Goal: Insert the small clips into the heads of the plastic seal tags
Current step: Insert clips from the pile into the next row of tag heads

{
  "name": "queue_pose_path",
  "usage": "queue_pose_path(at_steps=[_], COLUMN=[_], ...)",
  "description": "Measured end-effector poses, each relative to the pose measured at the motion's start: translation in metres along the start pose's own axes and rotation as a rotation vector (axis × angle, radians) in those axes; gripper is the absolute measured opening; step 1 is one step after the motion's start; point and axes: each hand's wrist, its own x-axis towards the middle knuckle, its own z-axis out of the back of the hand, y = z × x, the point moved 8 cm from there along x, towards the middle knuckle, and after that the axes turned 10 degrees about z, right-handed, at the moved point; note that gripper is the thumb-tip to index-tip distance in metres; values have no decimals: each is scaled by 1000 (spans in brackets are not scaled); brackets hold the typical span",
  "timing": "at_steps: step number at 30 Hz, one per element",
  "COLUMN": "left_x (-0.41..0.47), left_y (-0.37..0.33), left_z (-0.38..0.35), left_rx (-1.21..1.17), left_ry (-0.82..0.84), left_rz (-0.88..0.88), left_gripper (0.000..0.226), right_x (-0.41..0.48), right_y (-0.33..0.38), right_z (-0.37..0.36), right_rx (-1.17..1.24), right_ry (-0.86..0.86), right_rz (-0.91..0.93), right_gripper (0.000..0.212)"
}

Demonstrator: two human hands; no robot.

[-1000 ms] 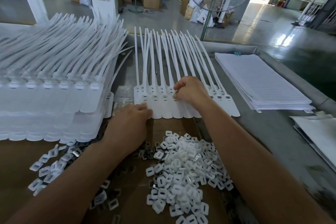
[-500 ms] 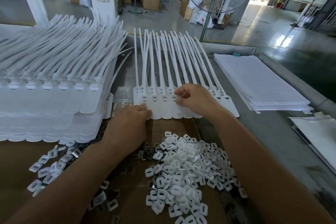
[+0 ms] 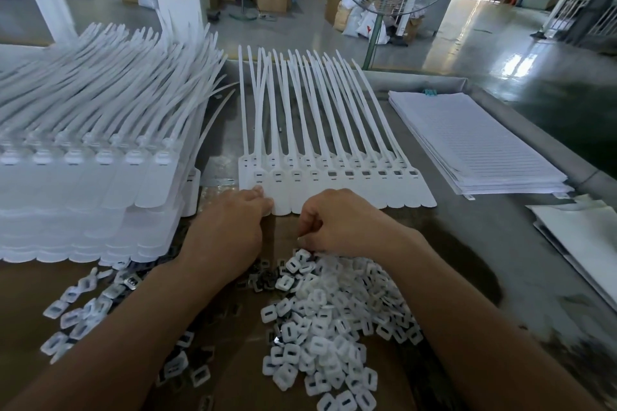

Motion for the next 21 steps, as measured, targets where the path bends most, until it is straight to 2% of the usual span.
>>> queue_pose_path(at_steps=[4, 6, 11, 15, 17, 19, 21], left_x=[0, 0, 0, 1, 1, 1, 2], left_y=[-1, -1, -1, 2, 3, 3, 3], left_z=[1, 1, 1, -2, -3, -4, -4], left_rx=[-3, 2, 15, 8, 12, 17, 20], left_ry=[-3, -4, -25, -20, -13, -6, -1], left_rz=[-13, -19, -17, 1, 2, 0, 2], left_gripper=[46, 45, 45, 46, 47, 47, 48], right_x=[4, 3, -3, -4, -6, -8, -10], right_y=[3, 2, -14, -22, -26, -33, -41], right_z=[-5, -5, 6, 17, 23, 23, 23], right_rx=[-93, -80, 189, 243, 255, 331, 433], right_ry=[37, 39, -103, -189, -224, -239, -267], right_rz=[2, 22, -30, -34, -42, -70, -94], right_gripper=[11, 4, 11, 16, 12, 7, 14])
